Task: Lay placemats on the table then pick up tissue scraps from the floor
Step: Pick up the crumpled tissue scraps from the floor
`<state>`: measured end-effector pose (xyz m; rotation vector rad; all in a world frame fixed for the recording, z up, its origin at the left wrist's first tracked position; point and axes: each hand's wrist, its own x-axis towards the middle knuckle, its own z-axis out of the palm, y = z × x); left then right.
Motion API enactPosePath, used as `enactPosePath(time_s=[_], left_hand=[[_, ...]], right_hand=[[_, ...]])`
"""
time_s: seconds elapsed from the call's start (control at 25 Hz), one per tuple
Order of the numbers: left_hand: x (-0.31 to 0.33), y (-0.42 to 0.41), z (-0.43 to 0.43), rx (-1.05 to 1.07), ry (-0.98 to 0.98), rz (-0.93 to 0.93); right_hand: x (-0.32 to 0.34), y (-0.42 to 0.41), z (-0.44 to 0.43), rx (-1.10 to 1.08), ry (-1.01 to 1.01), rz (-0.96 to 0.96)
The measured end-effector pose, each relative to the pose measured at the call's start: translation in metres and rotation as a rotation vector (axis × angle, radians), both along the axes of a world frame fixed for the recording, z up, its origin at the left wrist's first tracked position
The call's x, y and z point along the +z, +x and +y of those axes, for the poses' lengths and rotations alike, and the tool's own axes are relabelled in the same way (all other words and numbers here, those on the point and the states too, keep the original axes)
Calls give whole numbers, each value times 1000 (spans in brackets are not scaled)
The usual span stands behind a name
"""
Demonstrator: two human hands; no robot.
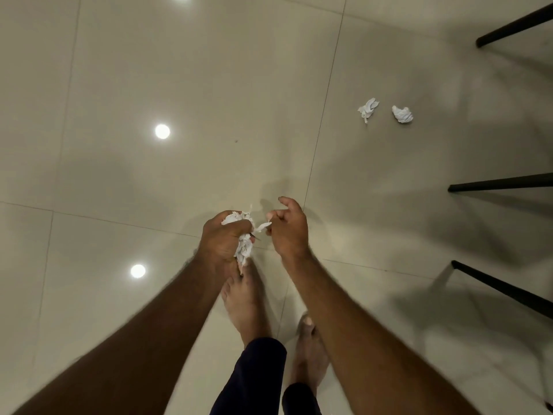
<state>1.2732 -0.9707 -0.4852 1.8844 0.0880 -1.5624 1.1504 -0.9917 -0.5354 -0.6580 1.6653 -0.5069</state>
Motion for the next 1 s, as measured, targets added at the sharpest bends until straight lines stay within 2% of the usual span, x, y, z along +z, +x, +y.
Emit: enactPosePath(time_s=[0.08, 0.16, 0.36, 0.52, 0.6, 0.68, 0.76, 0.8, 0.88, 1.0], left_hand=[[9, -16, -4, 26, 24, -36], [20, -30, -11, 54, 20, -14], [48, -52, -39, 135, 30, 159], [71, -63, -65, 38, -15, 199], [79, -61, -82, -2, -9, 182], [82, -53, -102, -88, -31, 203], [84, -51, -119, -197, -48, 191], [83, -53, -128, -250, -46, 173], [79, -60, -145, -325, -32, 134], [65, -69, -170, -360, -16, 136]], right_hand=[[27, 0, 4, -155, 51, -129], [51, -2, 7, -198, 61, -133], [88, -11, -4, -183, -27, 76], [113, -28, -31, -112, -113, 173], [124, -41, -48, 0, -156, 137], [130, -55, -65, 129, -143, 2], [131, -75, -87, 159, -103, -115], [128, -84, -102, 167, -104, -99], [117, -106, -137, 164, -106, 72], [88, -151, -192, 111, -168, 461]])
